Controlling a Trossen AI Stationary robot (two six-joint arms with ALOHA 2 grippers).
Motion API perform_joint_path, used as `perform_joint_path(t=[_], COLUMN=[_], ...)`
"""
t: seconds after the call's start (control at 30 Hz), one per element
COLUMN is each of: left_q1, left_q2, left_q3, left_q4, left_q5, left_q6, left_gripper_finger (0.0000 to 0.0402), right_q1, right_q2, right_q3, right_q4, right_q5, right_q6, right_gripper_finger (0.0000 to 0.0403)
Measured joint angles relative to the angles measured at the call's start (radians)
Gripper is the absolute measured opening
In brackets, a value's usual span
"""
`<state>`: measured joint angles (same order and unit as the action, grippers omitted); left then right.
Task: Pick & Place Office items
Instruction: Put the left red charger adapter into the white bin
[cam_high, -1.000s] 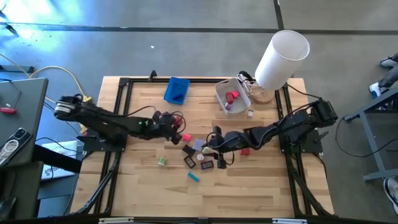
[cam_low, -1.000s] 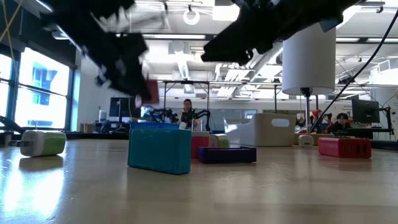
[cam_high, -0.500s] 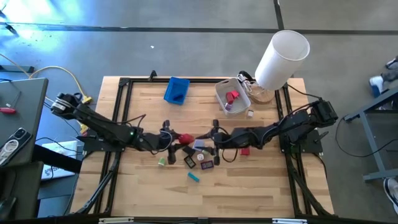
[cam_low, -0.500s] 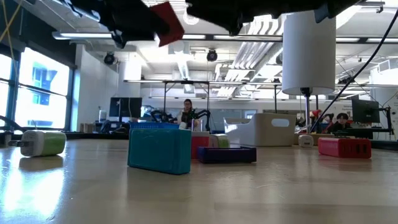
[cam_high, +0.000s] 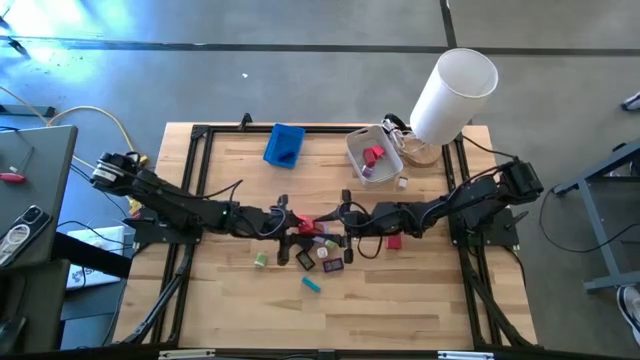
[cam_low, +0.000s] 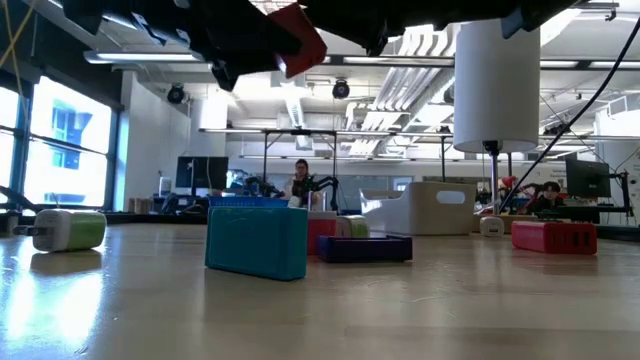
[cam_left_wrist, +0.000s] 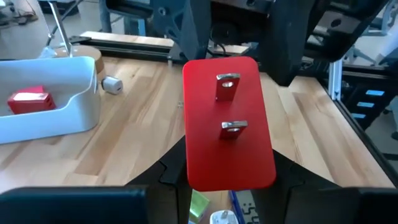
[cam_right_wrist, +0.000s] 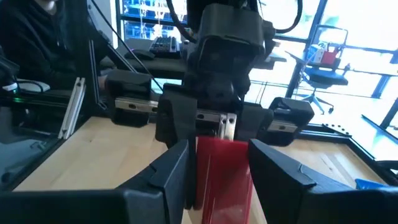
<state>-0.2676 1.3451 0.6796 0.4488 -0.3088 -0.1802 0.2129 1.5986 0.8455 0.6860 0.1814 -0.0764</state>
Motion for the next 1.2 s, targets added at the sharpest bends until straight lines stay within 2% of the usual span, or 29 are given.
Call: perform_joint_path(t=[0.43,0.7,0.87,1.2], left_q1=[0.006,0.007,0.007,0.006], left_q2=[0.061,0.062,0.059,0.059], left_q3=[-0.004,-0.004,0.001,0.001], left_q4=[0.08,0.086,0.095,0.087], left_q5=[0.016,0.023,0.023,0.03], left_q6=[0.027,0.045,0.048,0.05], left_gripper_finger=[0.0111,0.0111,0.0111,0.0111], right_q1=[-0.032,-0.029,-0.029,-0.03], right_q2=[0.01,0.01,0.014,0.014], right_q3=[0.0,0.002,0.001,0.0], right_q4=[-0.053,-0.083,-0.096,-0.097], right_q5=[-0.012,0.059,0.055,0.044], right_q6=[0.099,0.072,0.049,0.054], right_gripper_finger=[0.0153,0.0153,0.0156,0.0216])
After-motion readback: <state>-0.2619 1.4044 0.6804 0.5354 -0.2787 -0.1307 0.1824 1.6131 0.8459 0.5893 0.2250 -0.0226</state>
